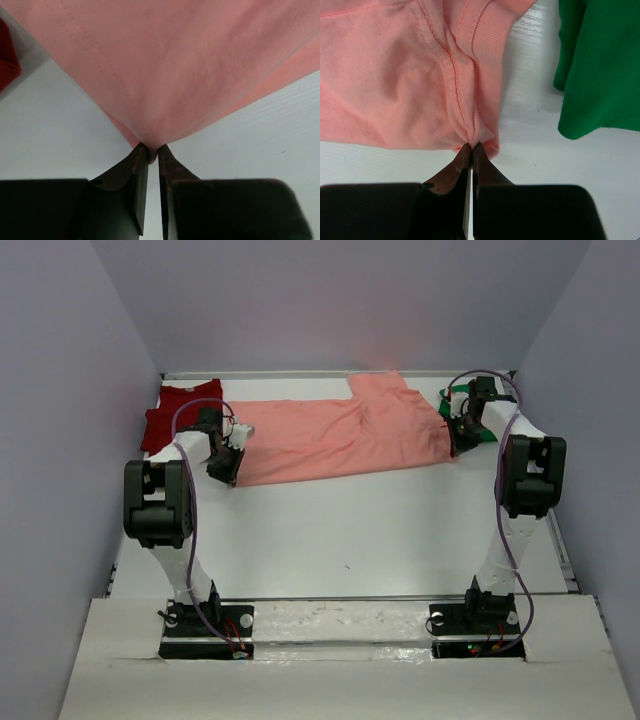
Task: Fold and stack the t-shirts
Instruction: Fold the flattened tshirt in 1/3 of the way, then grap the side of the flattened tshirt furthest away from the robot with both arms
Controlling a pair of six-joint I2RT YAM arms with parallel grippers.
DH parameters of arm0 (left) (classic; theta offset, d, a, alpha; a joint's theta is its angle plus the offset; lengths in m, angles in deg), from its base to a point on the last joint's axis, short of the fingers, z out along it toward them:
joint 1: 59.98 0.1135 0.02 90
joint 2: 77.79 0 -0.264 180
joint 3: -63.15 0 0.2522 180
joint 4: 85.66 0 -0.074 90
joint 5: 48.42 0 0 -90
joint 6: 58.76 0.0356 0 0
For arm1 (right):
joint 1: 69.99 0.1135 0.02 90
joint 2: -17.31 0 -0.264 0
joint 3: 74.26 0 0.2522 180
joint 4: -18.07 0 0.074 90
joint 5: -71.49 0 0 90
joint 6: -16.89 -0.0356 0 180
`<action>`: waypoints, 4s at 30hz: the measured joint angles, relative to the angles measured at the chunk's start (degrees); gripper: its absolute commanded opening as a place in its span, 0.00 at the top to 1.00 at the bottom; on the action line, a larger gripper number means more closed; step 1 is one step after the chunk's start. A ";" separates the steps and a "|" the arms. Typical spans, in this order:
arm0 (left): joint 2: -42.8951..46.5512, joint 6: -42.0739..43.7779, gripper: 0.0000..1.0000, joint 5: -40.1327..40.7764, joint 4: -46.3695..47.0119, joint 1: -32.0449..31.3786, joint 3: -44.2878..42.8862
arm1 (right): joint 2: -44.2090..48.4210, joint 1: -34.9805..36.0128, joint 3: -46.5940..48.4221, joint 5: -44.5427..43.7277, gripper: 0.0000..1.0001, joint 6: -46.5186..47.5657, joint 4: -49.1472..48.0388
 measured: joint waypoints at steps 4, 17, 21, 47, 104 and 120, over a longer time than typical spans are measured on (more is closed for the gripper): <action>-0.24 0.02 1.00 0.96 0.17 0.00 0.13 | 0.00 0.00 -0.09 -0.02 1.00 0.02 0.02; -0.24 0.07 1.00 2.05 -0.02 0.00 0.46 | 2.03 0.00 -4.00 -0.74 1.00 0.85 -0.02; -0.02 0.33 1.00 2.14 -1.16 0.00 0.46 | 4.39 0.00 -6.25 -1.62 1.00 1.31 0.07; 4.42 3.30 1.00 3.74 -11.26 -0.02 1.27 | 14.03 -0.31 -18.82 -5.22 1.00 4.57 2.89; 11.02 5.46 0.01 3.98 -13.73 2.58 -13.99 | 13.44 -0.37 1.75 -0.96 0.37 4.04 12.35; -10.97 6.86 0.01 -16.15 -3.74 2.93 -20.31 | -8.11 -0.42 18.34 11.34 0.40 1.51 12.92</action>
